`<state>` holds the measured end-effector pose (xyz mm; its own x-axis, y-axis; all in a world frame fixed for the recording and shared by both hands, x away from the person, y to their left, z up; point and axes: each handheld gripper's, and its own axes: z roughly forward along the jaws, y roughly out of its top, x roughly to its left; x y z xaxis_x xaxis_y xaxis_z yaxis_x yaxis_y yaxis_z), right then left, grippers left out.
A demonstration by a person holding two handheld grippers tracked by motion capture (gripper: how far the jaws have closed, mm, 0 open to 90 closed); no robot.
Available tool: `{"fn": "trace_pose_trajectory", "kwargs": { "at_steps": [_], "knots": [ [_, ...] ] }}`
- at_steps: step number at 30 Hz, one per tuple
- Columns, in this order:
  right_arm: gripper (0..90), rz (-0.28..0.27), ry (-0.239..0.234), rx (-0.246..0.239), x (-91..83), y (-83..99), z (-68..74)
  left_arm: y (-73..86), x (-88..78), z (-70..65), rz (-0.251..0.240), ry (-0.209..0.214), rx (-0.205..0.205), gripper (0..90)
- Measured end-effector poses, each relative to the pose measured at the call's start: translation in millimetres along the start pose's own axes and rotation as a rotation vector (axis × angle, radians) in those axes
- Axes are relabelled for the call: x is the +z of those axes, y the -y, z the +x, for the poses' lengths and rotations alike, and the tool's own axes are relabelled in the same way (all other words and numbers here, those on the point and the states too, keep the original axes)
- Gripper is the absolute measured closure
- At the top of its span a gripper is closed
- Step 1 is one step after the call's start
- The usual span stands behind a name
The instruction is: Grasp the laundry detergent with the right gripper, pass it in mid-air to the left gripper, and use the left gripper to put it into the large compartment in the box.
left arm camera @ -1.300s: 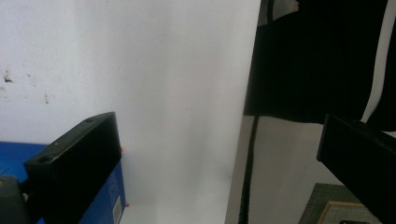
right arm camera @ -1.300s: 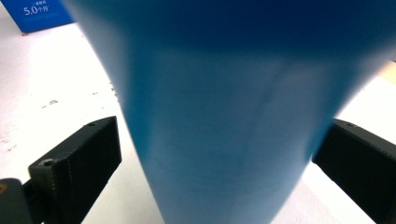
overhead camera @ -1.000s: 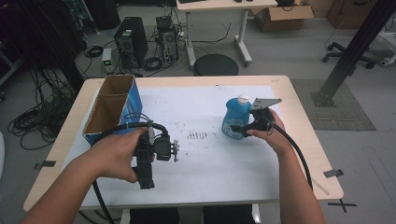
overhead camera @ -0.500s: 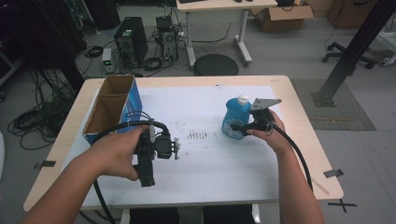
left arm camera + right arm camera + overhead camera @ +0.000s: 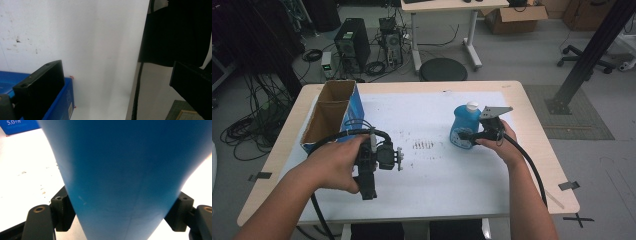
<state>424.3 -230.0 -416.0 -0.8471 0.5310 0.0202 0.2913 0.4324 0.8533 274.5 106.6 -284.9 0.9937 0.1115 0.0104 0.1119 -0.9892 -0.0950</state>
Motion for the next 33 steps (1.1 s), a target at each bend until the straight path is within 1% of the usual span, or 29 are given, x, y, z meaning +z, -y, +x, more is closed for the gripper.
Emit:
{"fn": "trace_pose_trajectory", "kwargs": {
  "at_steps": [6,10,11,13,15,19,25,26,30,33],
  "knots": [
    [28.7,0.001,-0.005,-0.002,0.1,0.9,0.0,0.5,0.4,0.2,0.002,0.003,-0.004,0.2],
    [32.1,0.001,-0.011,-0.004,0.3,1.5,-0.4,0.4,0.3,1.7,-0.004,0.001,0.000,0.2],
    [40.3,0.005,-0.029,-0.008,1.8,2.8,-0.6,0.9,1.1,4.6,-0.006,-0.001,-0.009,0.2],
    [41.3,0.005,-0.036,-0.008,2.8,3.3,-0.4,1.1,1.3,5.8,-0.004,-0.001,-0.014,0.3],
    [42.0,0.003,-0.033,-0.020,4.7,3.8,0.4,1.6,1.1,7.7,-0.008,-0.002,-0.018,0.2],
    [44.7,-0.002,-0.041,-0.025,4.2,4.3,-0.8,1.4,0.7,7.6,-0.011,0.002,-0.019,0.2],
    [45.7,-0.009,-0.042,-0.016,3.4,5.2,-1.0,2.2,-0.1,7.1,-0.009,0.000,-0.015,0.2],
    [45.8,-0.011,-0.048,-0.015,3.0,5.0,-0.8,2.4,-0.3,7.2,-0.010,0.000,-0.016,0.2],
    [46.0,-0.030,-0.058,-0.023,-1.5,0.3,1.7,3.0,-1.5,8.0,-0.012,-0.003,-0.018,0.2],
    [46.0,-0.030,-0.064,-0.050,-8.0,-6.8,4.9,2.3,-3.7,8.6,-0.011,-0.008,-0.016,0.2]
  ]
}}
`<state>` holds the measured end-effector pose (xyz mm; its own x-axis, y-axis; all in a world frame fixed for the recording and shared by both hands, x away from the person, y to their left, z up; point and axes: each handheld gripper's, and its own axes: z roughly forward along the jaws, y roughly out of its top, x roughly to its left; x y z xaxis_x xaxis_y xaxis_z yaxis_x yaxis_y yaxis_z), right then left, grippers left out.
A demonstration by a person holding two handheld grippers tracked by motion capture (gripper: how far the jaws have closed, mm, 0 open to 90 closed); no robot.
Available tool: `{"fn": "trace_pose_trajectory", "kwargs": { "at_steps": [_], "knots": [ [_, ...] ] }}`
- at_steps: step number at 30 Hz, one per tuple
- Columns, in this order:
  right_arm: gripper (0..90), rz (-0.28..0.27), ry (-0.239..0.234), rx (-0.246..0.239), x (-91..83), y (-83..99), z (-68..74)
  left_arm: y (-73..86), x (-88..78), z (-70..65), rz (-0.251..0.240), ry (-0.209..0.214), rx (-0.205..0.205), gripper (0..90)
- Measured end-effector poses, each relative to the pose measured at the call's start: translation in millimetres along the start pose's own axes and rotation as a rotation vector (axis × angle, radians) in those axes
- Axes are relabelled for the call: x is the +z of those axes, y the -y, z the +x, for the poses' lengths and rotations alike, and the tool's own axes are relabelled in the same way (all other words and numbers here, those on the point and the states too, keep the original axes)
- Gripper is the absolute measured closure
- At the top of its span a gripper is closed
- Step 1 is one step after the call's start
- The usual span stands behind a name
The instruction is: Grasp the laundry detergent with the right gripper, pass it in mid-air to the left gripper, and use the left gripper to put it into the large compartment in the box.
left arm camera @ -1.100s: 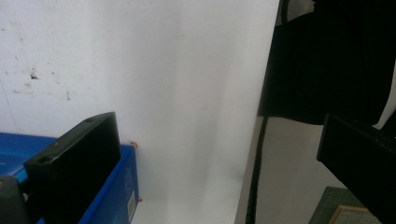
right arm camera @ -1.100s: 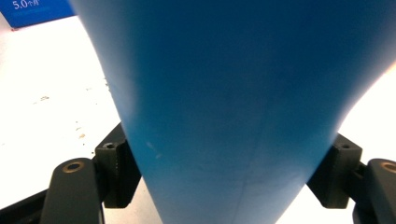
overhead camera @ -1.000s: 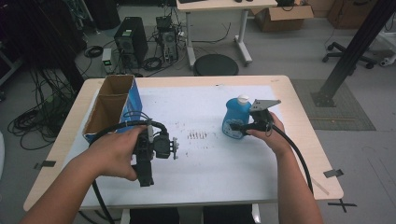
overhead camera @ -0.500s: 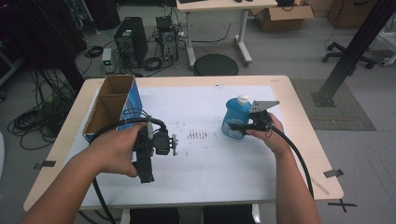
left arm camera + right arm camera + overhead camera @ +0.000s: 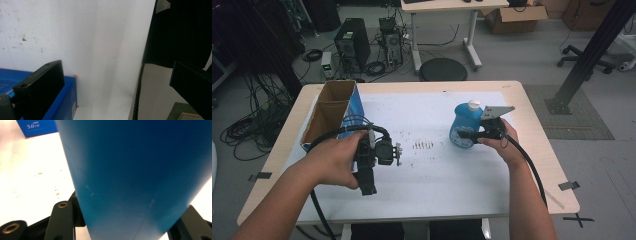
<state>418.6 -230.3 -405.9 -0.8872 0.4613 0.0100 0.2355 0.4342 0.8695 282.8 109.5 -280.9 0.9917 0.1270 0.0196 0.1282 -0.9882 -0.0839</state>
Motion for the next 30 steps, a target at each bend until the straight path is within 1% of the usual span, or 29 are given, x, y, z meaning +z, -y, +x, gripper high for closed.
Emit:
{"fn": "trace_pose_trajectory", "kwargs": {
  "at_steps": [1,2,3,4,6,7,8,10,11,12,13,14,15,16,17,19,20,21,22,23,24,25,26,27,28,29,30],
  "knots": [
    [46.1,0.007,0.001,-0.012,-4.1,-4.4,1.9,-0.3,-0.9,0.1,-0.002,-0.001,0.000,0.2],
    [46.2,0.010,-0.013,-0.014,-10.2,-9.8,4.1,-0.8,-2.6,0.3,-0.007,-0.004,-0.001,0.2],
    [46.2,0.010,-0.013,-0.014,-10.2,-9.8,4.1,-0.8,-2.6,0.3,-0.007,-0.004,-0.001,0.2],
    [46.3,0.014,-0.027,-0.019,-16.6,-15.8,7.0,-1.9,-5.6,0.9,-0.010,-0.007,0.002,0.2],
    [46.3,0.015,-0.032,-0.024,-19.8,-19.3,8.8,-2.7,-7.3,0.9,-0.017,-0.009,0.003,0.2],
    [46.3,0.019,-0.045,-0.029,-23.7,-24.0,11.3,-3.2,-8.2,0.9,-0.023,-0.010,0.006,0.2],
    [46.2,0.016,-0.068,-0.043,-28.8,-30.3,15.3,-5.1,-11.4,0.9,-0.023,-0.009,0.014,0.2],
    [46.2,0.003,-0.111,-0.047,-35.2,-37.5,20.3,-6.8,-14.5,0.0,-0.020,-0.012,0.015,0.2],
    [46.2,0.003,-0.111,-0.047,-35.2,-37.5,20.3,-6.8,-14.5,0.0,-0.020,-0.012,0.015,0.2],
    [46.1,-0.005,-0.150,-0.056,-41.4,-45.7,26.3,-7.8,-16.1,-0.1,-0.016,-0.012,0.016,0.2],
    [46.1,-0.005,-0.150,-0.056,-41.4,-45.7,26.3,-8.5,-17.3,-0.5,-0.017,-0.017,0.018,0.2],
    [46.1,0.007,-0.165,-0.085,-46.1,-54.4,33.6,-10.3,-19.9,-0.4,-0.015,-0.018,0.019,0.2],
    [46.0,0.024,-0.174,-0.101,-47.9,-58.5,37.2,-11.2,-21.1,-0.4,-0.012,-0.021,0.021,0.2],
    [46.0,0.040,-0.174,-0.123,-49.0,-62.2,40.9,-12.1,-22.5,-0.4,-0.012,-0.023,0.020,0.2],
    [46.0,0.040,-0.174,-0.123,-49.0,-62.2,40.9,-12.1,-22.5,-0.4,-0.012,-0.023,0.020,0.2],
    [45.9,0.073,-0.184,-0.157,-50.4,-67.8,48.1,-14.4,-26.1,-0.4,-0.011,-0.027,0.027,0.2],
    [45.9,0.094,-0.184,-0.187,-51.4,-71.4,55.4,-16.3,-29.0,-0.4,-0.010,-0.028,0.031,0.2],
    [45.9,0.094,-0.184,-0.187,-51.4,-71.4,55.4,-16.3,-29.0,-0.4,-0.010,-0.028,0.031,0.2],
    [45.9,0.112,-0.188,-0.214,-52.3,-73.5,62.1,-18.8,-30.9,-1.0,-0.008,-0.023,0.040,0.2],
    [45.9,0.112,-0.188,-0.214,-52.3,-73.5,62.1,-18.8,-30.9,-1.0,-0.008,-0.023,0.040,0.2],
    [45.9,0.135,-0.196,-0.236,-52.8,-74.7,69.8,-21.4,-33.2,-0.6,-0.005,-0.021,0.046,0.2],
    [45.9,0.135,-0.196,-0.236,-52.8,-74.7,69.8,-21.4,-33.2,-0.6,-0.005,-0.021,0.046,0.2],
    [46.0,0.140,-0.206,-0.246,-52.8,-74.2,75.4,-23.9,-35.5,0.1,-0.002,-0.021,0.048,0.2],
    [46.0,0.140,-0.206,-0.246,-52.8,-74.2,75.4,-23.9,-35.5,0.1,-0.002,-0.021,0.048,0.2],
    [45.9,0.137,-0.215,-0.254,-52.5,-73.0,81.1,-26.1,-37.9,1.0,-0.008,-0.025,0.052,0.2],
    [45.9,0.137,-0.215,-0.254,-52.5,-73.0,81.1,-26.1,-37.9,1.0,-0.008,-0.025,0.052,0.2],
    [45.9,0.129,-0.219,-0.257,-52.5,-71.4,86.2,-28.1,-40.7,2.0,-0.013,-0.023,0.053,0.2]
  ]
}}
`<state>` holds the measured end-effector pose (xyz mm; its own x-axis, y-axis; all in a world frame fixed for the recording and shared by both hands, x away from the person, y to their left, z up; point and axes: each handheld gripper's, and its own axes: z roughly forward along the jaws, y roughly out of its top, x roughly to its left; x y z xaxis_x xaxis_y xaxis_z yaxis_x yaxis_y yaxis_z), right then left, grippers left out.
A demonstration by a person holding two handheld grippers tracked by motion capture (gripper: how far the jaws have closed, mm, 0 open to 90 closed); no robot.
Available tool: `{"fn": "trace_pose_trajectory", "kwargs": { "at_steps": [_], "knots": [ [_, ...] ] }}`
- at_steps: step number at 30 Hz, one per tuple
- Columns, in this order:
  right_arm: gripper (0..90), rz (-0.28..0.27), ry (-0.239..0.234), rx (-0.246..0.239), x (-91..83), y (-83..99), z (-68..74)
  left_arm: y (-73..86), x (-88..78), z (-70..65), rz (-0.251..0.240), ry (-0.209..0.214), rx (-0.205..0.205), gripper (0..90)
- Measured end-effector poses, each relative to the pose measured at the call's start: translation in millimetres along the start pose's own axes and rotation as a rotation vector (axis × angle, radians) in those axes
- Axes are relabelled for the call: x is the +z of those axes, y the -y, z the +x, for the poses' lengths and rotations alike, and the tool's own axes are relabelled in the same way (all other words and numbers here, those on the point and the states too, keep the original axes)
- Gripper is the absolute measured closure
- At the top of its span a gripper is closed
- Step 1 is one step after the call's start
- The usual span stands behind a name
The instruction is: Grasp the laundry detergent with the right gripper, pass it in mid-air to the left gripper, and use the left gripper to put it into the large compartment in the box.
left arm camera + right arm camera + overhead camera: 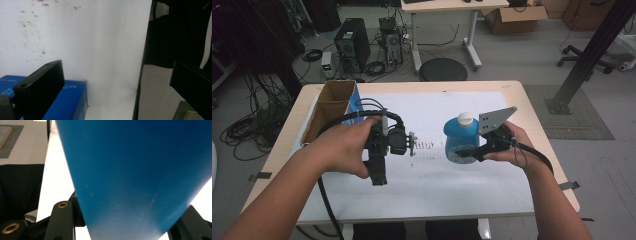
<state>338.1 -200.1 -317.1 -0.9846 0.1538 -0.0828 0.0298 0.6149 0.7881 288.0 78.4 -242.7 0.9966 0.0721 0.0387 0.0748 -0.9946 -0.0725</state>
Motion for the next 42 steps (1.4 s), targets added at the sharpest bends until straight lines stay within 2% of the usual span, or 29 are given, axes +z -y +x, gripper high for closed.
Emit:
{"fn": "trace_pose_trajectory", "kwargs": {
  "at_steps": [6,11,15,16,21,30,33,42],
  "knots": [
    [45.8,-0.023,-0.015,-0.019,5.2,-1.2,12.6,-3.9,-7.0,2.9,-0.007,-0.006,0.000,0.2],
    [45.7,-0.063,-0.033,-0.027,14.2,-2.2,23.3,-6.5,-11.2,2.8,-0.014,-0.011,0.005,0.2],
    [45.6,-0.072,-0.051,-0.031,26.6,-1.4,30.9,-7.8,-12.4,2.7,-0.011,-0.007,0.005,0.2],
    [45.6,-0.074,-0.063,-0.033,34.6,-1.6,35.0,-8.2,-12.9,3.0,-0.009,-0.003,0.007,0.2],
    [45.6,-0.087,-0.086,-0.030,45.4,-2.3,39.7,-9.0,-13.5,3.7,-0.017,0.011,0.013,0.2],
    [45.5,-0.124,-0.125,-0.022,66.9,-8.3,47.4,-11.5,-13.9,5.2,-0.026,0.013,0.024,0.2],
    [45.5,-0.121,-0.128,-0.020,72.7,-9.8,48.9,-11.6,-13.6,5.6,-0.024,0.014,0.024,0.2],
    [45.4,-0.131,-0.147,-0.033,99.2,-26.0,55.6,-13.0,-11.8,5.9,-0.019,0.017,0.030,0.2]
  ]
}}
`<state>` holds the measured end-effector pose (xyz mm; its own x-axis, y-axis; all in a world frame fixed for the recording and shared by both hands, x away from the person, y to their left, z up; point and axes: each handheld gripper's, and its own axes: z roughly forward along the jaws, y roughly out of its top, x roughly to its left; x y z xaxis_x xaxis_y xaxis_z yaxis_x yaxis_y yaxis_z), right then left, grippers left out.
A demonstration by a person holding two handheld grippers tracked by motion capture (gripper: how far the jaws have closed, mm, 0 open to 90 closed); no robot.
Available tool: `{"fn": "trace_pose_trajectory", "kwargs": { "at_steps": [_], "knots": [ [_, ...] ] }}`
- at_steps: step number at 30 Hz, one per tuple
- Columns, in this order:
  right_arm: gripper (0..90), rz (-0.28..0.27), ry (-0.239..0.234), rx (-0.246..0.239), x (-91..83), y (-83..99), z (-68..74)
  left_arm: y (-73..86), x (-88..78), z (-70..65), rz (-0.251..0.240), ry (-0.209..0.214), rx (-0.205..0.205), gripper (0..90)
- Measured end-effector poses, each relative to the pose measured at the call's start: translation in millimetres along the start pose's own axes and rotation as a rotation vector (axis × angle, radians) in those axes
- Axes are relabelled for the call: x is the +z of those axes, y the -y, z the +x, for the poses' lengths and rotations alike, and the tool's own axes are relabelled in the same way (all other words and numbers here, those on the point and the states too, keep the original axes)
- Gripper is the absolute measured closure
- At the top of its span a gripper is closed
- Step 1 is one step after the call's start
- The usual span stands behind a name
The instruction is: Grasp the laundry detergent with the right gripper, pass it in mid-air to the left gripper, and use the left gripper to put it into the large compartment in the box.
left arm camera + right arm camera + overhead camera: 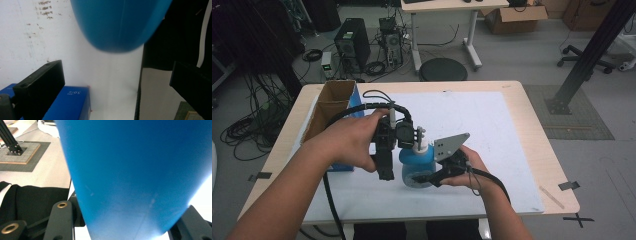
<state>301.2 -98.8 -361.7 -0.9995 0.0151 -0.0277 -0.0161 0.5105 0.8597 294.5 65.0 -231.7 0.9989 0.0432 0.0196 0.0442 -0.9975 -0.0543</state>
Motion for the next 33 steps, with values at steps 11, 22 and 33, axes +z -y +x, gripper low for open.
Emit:
{"fn": "trace_pose_trajectory", "kwargs": {
  "at_steps": [11,22,33],
  "knots": [
    [45.3,0.013,-0.012,0.001,21.0,-5.2,-1.0,1.5,1.1,-1.6,-0.007,0.001,0.005,0.2],
    [45.3,0.000,-0.022,0.003,36.9,-10.4,-1.1,0.8,4.6,-2.5,-0.013,0.002,0.004,0.4],
    [45.3,-0.003,-0.035,-0.001,45.7,-16.6,0.1,-1.1,7.6,-3.0,-0.008,-0.001,0.005,0.4]
  ]
}}
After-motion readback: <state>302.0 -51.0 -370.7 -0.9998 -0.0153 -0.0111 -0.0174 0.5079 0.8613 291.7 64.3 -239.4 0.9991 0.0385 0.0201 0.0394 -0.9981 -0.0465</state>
